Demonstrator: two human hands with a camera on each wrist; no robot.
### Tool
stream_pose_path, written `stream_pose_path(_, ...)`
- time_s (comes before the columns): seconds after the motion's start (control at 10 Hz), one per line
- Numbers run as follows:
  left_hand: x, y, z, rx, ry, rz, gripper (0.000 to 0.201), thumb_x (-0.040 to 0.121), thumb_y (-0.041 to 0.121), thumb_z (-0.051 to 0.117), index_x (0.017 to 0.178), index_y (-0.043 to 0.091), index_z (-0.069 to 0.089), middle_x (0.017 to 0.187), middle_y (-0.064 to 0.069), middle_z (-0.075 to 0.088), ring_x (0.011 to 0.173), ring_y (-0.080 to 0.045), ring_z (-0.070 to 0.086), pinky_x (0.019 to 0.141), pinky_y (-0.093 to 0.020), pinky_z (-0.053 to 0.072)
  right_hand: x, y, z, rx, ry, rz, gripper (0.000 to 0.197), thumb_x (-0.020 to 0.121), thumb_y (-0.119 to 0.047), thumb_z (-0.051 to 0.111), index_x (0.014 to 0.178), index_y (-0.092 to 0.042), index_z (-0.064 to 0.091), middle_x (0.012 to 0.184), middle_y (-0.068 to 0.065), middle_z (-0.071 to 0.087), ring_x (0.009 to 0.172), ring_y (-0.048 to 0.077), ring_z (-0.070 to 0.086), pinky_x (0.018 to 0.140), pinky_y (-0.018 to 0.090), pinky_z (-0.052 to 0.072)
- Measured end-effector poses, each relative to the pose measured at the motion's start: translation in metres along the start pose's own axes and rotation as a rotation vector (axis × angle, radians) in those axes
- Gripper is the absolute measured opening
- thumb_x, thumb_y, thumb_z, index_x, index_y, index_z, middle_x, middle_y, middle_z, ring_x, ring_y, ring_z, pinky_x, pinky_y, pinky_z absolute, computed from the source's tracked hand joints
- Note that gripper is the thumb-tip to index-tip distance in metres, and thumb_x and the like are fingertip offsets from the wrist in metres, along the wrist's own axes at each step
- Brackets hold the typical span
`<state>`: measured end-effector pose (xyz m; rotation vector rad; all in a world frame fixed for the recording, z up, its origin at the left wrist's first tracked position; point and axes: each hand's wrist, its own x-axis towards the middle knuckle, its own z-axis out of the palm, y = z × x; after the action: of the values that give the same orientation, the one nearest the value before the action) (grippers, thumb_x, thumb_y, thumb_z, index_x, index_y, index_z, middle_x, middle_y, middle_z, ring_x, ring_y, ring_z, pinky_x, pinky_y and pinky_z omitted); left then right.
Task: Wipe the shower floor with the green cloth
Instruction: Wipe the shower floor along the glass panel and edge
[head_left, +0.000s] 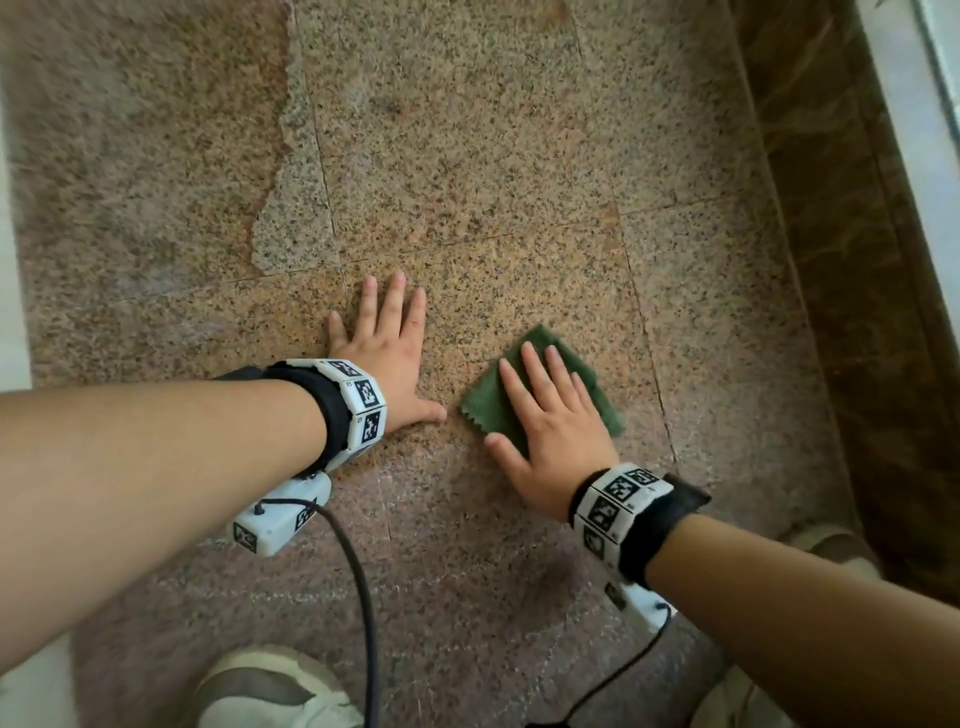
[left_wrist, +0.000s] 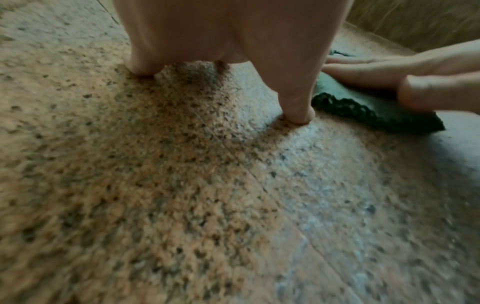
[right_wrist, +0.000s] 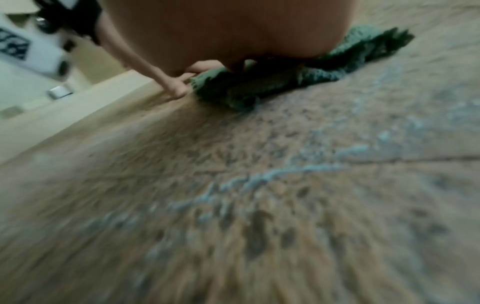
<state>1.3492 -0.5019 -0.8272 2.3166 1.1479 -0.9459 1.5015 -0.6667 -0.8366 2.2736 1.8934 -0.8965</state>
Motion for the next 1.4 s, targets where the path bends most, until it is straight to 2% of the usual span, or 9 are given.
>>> stream_pose_path(0.1, -0.001, 0.001, 0.000, 0.001, -0.013, -0.006, 0.138, 0.069, 0.078, 0.065, 0.150, 0.015, -0.027, 0.152, -0.007, -0.042, 0.142, -0.034, -0.033, 0.116, -0.064, 0.000, 0.006, 0.017, -0.009, 0.041, 0.111, -0.015, 0.066, 0.099, -0.048, 0.040, 0.155, -0.020, 0.021, 0.162, 0.000, 0.013, 0.150, 0.017, 0.006, 0.122, 0.037, 0.010)
stream_pose_path(0.2, -0.001, 0.001, -0.002, -0.003, -0.021, -0.006, 0.138, 0.069, 0.078, 0.065, 0.150, 0.016, -0.027, 0.152, -0.007, -0.042, 0.142, -0.034, -0.033, 0.116, -0.064, -0.001, 0.013, 0.025, -0.009, -0.055, 0.077, -0.068, 0.069, 0.097, -0.046, 0.049, 0.155, -0.020, 0.021, 0.162, -0.001, 0.014, 0.150, 0.017, 0.006, 0.120, 0.032, 0.003)
stream_pose_path(0.4, -0.002, 0.000, -0.002, -0.005, -0.022, -0.001, 0.138, 0.069, 0.078, 0.064, 0.150, 0.016, -0.028, 0.152, -0.007, -0.043, 0.142, -0.034, -0.033, 0.116, -0.064, -0.001, 0.017, 0.054, -0.024, -0.131, 0.061, 0.047, 0.078, 0.096, -0.054, 0.042, 0.156, -0.023, 0.002, 0.157, -0.008, -0.011, 0.147, 0.010, -0.011, 0.120, 0.031, -0.004)
stream_pose_path(0.6, -0.001, 0.000, -0.001, 0.002, -0.020, -0.003, 0.137, 0.069, 0.079, 0.063, 0.149, 0.016, -0.029, 0.151, -0.007, -0.044, 0.142, -0.034, -0.034, 0.116, -0.064, -0.001, 0.028, 0.113, -0.060, -0.197, 0.087, 0.393, 0.073, 0.101, -0.047, 0.032, 0.156, -0.009, 0.003, 0.164, 0.008, -0.001, 0.151, 0.024, -0.003, 0.122, 0.037, 0.004)
stream_pose_path(0.9, -0.001, 0.002, -0.001, -0.002, -0.034, -0.007, 0.138, 0.069, 0.078, 0.064, 0.149, 0.016, -0.030, 0.151, -0.007, -0.045, 0.141, -0.034, -0.035, 0.116, -0.064, -0.002, 0.035, 0.097, -0.046, -0.059, 0.158, 0.308, 0.067, 0.104, -0.030, 0.036, 0.156, -0.007, 0.001, 0.164, 0.008, -0.006, 0.150, 0.020, -0.006, 0.117, 0.024, -0.007)
stream_pose_path(1.1, 0.000, 0.000, 0.001, -0.008, -0.021, 0.000, 0.139, 0.068, 0.079, 0.064, 0.150, 0.015, -0.028, 0.151, -0.007, -0.044, 0.141, -0.034, -0.035, 0.115, -0.065, 0.000, 0.034, 0.099, -0.037, 0.003, 0.230, 0.397, 0.071, 0.103, -0.036, 0.037, 0.155, -0.004, 0.002, 0.163, 0.012, -0.004, 0.150, 0.024, -0.006, 0.121, 0.031, -0.003)
stream_pose_path(1.2, 0.000, 0.000, 0.001, -0.011, -0.019, 0.000, 0.139, 0.068, 0.079, 0.064, 0.150, 0.015, -0.028, 0.151, -0.007, -0.044, 0.141, -0.034, -0.035, 0.115, -0.066, 0.001, 0.032, 0.085, -0.037, 0.014, 0.198, 0.355, 0.071, 0.102, -0.034, 0.041, 0.155, -0.003, 0.003, 0.163, 0.013, -0.004, 0.150, 0.026, -0.007, 0.122, 0.032, -0.003)
stream_pose_path(1.3, 0.000, -0.001, 0.000, -0.007, -0.015, -0.001, 0.138, 0.068, 0.079, 0.063, 0.149, 0.015, -0.028, 0.151, -0.007, -0.044, 0.142, -0.034, -0.034, 0.115, -0.066, 0.000, 0.024, 0.046, -0.022, -0.019, 0.114, 0.163, 0.075, 0.101, -0.035, 0.043, 0.155, -0.008, -0.001, 0.162, 0.009, -0.011, 0.149, 0.021, -0.014, 0.120, 0.031, -0.008)
stream_pose_path(1.4, 0.000, 0.000, 0.000, 0.001, -0.011, -0.002, 0.137, 0.070, 0.078, 0.064, 0.150, 0.015, -0.028, 0.152, -0.008, -0.042, 0.142, -0.034, -0.033, 0.115, -0.066, 0.001, 0.013, 0.007, 0.003, -0.072, 0.006, -0.073, 0.080, 0.097, -0.038, 0.050, 0.155, -0.011, 0.002, 0.161, 0.005, -0.009, 0.146, 0.019, -0.015, 0.122, 0.036, -0.001)
